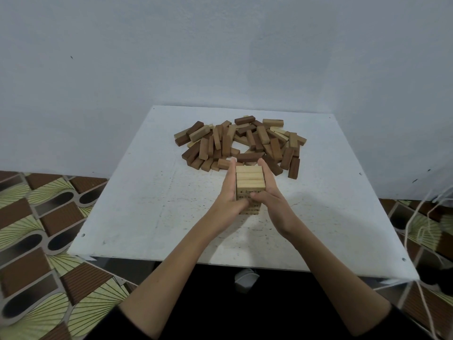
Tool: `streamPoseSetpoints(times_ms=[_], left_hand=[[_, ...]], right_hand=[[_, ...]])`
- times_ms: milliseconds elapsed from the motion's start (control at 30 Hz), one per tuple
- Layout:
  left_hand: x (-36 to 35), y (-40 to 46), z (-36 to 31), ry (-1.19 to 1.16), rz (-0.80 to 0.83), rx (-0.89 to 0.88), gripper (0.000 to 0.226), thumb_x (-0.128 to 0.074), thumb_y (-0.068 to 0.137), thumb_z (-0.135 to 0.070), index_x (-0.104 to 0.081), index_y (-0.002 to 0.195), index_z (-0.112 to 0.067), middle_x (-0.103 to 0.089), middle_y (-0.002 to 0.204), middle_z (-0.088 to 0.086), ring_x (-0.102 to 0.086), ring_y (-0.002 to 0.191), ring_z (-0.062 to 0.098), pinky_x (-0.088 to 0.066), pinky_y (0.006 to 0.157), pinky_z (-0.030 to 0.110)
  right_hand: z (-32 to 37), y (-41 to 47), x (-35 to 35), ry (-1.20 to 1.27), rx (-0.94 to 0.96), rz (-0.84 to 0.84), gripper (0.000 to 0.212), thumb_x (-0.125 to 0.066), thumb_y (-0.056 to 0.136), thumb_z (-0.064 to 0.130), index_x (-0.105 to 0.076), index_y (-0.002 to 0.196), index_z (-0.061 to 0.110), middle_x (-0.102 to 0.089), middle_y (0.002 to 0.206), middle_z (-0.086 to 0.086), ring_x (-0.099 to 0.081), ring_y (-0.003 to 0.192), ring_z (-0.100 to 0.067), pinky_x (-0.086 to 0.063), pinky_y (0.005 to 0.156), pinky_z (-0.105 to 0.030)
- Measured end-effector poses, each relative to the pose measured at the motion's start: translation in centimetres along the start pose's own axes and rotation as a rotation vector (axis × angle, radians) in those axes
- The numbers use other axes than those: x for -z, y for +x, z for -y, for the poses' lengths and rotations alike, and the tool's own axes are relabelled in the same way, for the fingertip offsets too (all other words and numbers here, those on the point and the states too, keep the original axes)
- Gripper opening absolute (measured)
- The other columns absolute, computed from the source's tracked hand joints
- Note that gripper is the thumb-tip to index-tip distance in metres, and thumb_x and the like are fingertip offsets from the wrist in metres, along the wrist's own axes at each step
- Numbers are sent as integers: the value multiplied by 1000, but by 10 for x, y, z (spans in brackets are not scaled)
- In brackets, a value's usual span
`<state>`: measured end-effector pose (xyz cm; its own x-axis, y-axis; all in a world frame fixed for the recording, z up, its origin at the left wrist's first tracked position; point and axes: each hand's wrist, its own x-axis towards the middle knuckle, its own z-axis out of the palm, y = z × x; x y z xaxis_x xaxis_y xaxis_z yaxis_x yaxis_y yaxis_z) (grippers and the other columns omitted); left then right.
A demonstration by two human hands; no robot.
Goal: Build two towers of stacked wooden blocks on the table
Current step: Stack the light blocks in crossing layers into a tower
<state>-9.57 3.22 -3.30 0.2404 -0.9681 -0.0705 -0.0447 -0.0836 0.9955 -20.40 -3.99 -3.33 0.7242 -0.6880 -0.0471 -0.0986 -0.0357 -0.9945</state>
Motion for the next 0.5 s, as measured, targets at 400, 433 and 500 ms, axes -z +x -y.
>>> streamPoseSetpoints(times_ms=[400,433,500], left_hand=[[-1,-2,-4,19,-6,22,90,-46,91,9,8,150,-31,-25,148,1,-40,123,8,-46,79,8],[-2,-2,-5,14,-8,20,89,-46,91,9,8,150,-31,-25,148,2,-40,122,8,-45,79,7],[-3,-2,-6,12,-14,18,87,-45,92,8,8,150,-29,-24,149,2,-39,122,9,-44,78,5]], right_hand=[[-3,0,2,-39,-11,-20,87,-39,73,25,-2,151,21,-17,154,1,-25,138,-13,-30,109,-29],[-3,0,2,-41,-12,-20,86,-39,74,25,-1,151,21,-17,154,1,-25,138,-13,-30,108,-29],[-3,0,2,-43,-14,-21,86,-39,74,25,-1,151,22,-17,153,2,-25,137,-13,-32,105,-25]])
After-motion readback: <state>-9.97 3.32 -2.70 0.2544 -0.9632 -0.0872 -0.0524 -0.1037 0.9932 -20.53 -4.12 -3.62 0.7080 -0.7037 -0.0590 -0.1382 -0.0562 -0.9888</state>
